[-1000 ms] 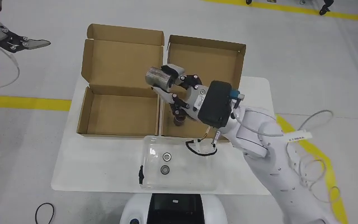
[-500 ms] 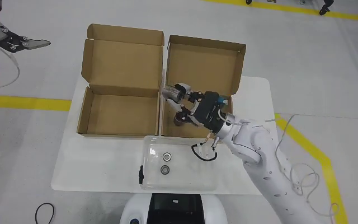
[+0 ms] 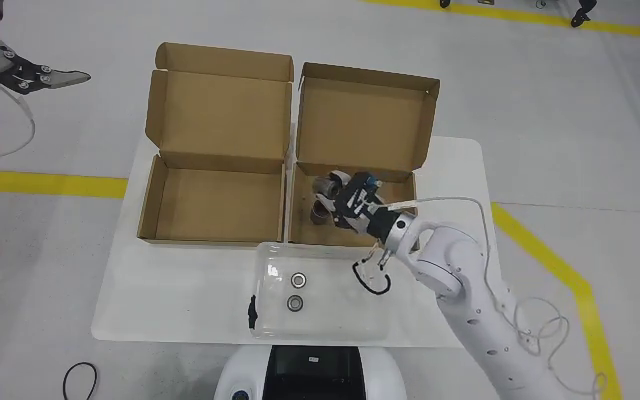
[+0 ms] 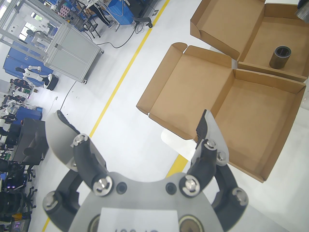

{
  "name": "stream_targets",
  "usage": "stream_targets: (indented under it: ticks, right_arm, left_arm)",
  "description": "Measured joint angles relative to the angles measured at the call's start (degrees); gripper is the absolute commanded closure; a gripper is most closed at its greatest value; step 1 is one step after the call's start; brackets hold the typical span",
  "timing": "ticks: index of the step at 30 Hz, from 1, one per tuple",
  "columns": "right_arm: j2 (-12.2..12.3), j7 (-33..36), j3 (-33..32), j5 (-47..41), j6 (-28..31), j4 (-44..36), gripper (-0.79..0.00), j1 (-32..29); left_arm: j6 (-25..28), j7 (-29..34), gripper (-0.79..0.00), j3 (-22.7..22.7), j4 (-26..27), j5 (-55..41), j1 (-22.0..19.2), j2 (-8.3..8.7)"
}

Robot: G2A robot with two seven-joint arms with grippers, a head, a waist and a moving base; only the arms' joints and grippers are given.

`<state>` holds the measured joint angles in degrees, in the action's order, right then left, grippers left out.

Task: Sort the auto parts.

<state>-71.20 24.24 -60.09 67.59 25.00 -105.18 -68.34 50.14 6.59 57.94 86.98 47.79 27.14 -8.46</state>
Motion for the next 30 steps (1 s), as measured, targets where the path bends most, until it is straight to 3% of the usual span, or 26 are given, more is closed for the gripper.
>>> stream_targets:
  ticks: [9, 19, 30]
  right_arm:
    - [0.36, 8.26, -0.81, -2.21, -1.02, 2.25, 0.000, -1.19]
    - [0.23, 10.55, 0.03, -2.80, -3.08, 7.46, 0.000, -0.44]
    - [-0.84, 17.05, 3.82, -3.00, -5.01, 14.93, 0.000, 5.59]
  left_arm:
    - [0.00, 0.00, -0.785, 0.00, 0.00, 0.00, 0.00, 0.00]
    - [0.00, 0.00, -0.785, 0.00, 0.00, 0.00, 0.00, 0.00]
    - [0.00, 0.00, -0.785, 0.00, 0.00, 0.00, 0.00, 0.00]
